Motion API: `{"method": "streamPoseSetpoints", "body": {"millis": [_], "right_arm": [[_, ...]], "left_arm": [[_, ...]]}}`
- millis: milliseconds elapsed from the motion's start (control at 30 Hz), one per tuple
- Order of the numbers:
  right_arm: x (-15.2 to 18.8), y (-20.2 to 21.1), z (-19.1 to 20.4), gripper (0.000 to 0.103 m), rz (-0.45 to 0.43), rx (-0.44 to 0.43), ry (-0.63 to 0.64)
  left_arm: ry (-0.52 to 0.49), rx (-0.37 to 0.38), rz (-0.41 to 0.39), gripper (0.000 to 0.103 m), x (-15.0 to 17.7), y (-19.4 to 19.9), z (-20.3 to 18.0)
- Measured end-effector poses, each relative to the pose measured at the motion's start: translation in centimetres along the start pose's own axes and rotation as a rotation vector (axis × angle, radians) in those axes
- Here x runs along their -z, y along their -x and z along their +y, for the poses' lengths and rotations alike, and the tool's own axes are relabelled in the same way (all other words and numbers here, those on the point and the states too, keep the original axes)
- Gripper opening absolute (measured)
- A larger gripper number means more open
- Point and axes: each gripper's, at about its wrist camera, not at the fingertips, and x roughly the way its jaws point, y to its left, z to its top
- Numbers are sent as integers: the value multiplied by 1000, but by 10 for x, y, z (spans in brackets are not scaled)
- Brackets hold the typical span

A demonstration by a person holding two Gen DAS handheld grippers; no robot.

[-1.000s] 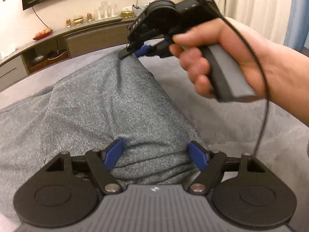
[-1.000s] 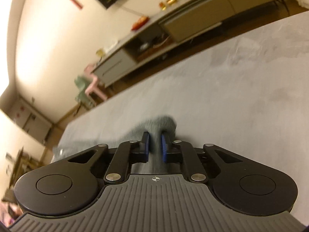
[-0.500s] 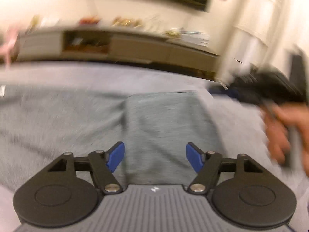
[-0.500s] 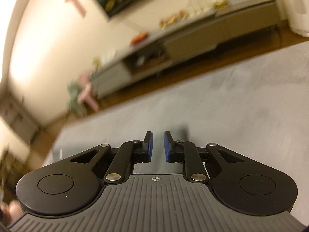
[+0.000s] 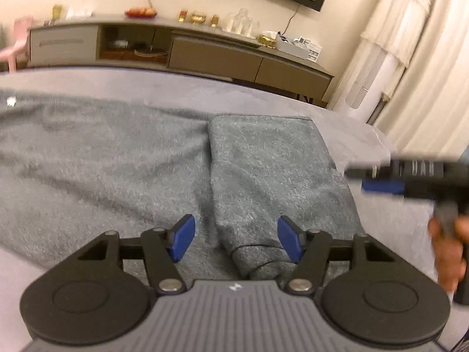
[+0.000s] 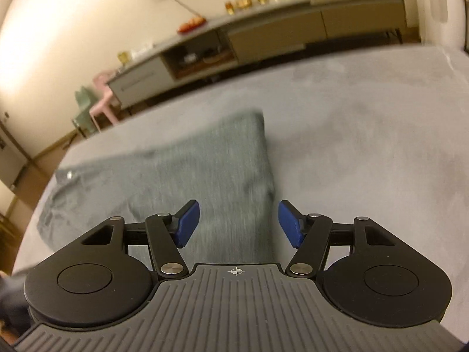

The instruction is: Fold clothes

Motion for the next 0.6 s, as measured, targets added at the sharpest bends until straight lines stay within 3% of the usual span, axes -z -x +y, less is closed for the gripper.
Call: {"method": "streamPoseSetpoints", "body": {"millis": [67,100,133,233,433,567,600], "right_arm": [[15,-7,2,58,43,11,19],[22,-11,4,40,56,17,35],[28,-15,7,33,66,24,52],[31,-5,15,24,39,89,112],[29,24,-18,24,24,249,68],[23,35,-47,29,-9,466,51],[22,39,-52,42,-11,493,40]], "left_arm": [[18,18,27,63,3,-5,1],[13,17,48,63,6,-9,0],[1,14,54,63,9,-11,-3],[-43,31,61,64,16,-7,-14],[-55,68,50,65,21,31,-11],[82,-17,-42,73,13,87,55],[142,-50,-71,77,12,102,81]]}}
